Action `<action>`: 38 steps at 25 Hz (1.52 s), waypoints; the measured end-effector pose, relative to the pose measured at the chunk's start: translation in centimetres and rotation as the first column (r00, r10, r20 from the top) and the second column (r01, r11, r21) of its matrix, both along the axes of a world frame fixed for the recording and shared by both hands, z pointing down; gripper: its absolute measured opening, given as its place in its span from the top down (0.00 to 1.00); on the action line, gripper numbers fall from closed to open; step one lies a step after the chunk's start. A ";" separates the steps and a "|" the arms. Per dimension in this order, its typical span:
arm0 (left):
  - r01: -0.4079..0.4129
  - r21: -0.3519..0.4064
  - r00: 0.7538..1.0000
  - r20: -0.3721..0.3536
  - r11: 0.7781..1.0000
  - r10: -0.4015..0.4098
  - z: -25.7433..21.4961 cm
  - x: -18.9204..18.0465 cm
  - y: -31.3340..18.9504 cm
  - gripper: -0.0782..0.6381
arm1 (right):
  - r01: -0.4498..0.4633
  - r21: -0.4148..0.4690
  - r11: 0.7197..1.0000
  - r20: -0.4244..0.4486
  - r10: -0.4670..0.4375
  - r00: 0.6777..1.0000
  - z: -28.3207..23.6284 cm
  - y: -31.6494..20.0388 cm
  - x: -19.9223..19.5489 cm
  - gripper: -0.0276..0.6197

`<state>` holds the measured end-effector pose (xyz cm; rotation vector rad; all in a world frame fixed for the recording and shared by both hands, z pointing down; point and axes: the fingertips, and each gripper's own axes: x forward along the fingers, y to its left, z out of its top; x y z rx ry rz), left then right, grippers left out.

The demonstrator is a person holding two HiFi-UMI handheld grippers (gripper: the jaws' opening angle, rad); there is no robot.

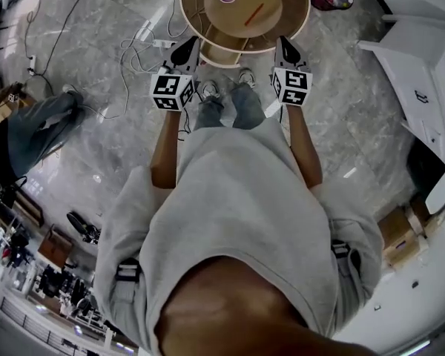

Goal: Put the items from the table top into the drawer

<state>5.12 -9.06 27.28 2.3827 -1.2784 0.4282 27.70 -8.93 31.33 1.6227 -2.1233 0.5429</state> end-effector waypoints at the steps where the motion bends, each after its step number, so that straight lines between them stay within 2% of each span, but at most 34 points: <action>1: 0.009 -0.011 1.000 0.000 1.000 -0.009 0.7 0.5 0.1 0.87 | 0.008 -0.011 1.000 0.003 -0.008 1.000 0.8 -0.1 0.4 0.92; 6: 0.062 -0.066 0.998 -0.003 0.996 -0.062 4.3 0.8 1.2 0.87 | 0.071 -0.068 0.995 -0.001 -0.072 0.997 4.8 0.1 0.4 0.92; 10: 0.085 -0.091 0.996 -0.002 0.992 -0.086 7.7 0.6 2.1 0.87 | 0.099 -0.081 0.992 -0.005 -0.100 0.995 7.3 0.3 0.1 0.92; 16: 0.114 -0.100 0.993 -0.027 0.988 -0.118 12.2 -2.0 2.5 0.87 | 0.118 -0.097 0.988 -0.039 -0.122 0.992 11.5 0.3 -1.6 0.92; 27: 0.106 -0.144 0.992 -0.050 0.984 -0.114 22.0 -6.8 4.3 0.87 | 0.064 -0.145 0.987 -0.061 -0.073 0.995 21.8 -1.1 -4.8 0.92; 33: 0.126 -0.167 0.989 -0.061 0.978 -0.138 26.1 -7.6 4.4 0.87 | 0.061 -0.190 0.980 -0.086 -0.079 0.993 27.8 -3.5 -5.2 0.92; 38: 0.132 -0.190 0.986 -0.073 0.973 -0.148 27.5 -7.3 4.7 0.87 | 0.006 -0.240 0.971 -0.070 -0.023 0.997 31.6 -6.0 -4.8 0.92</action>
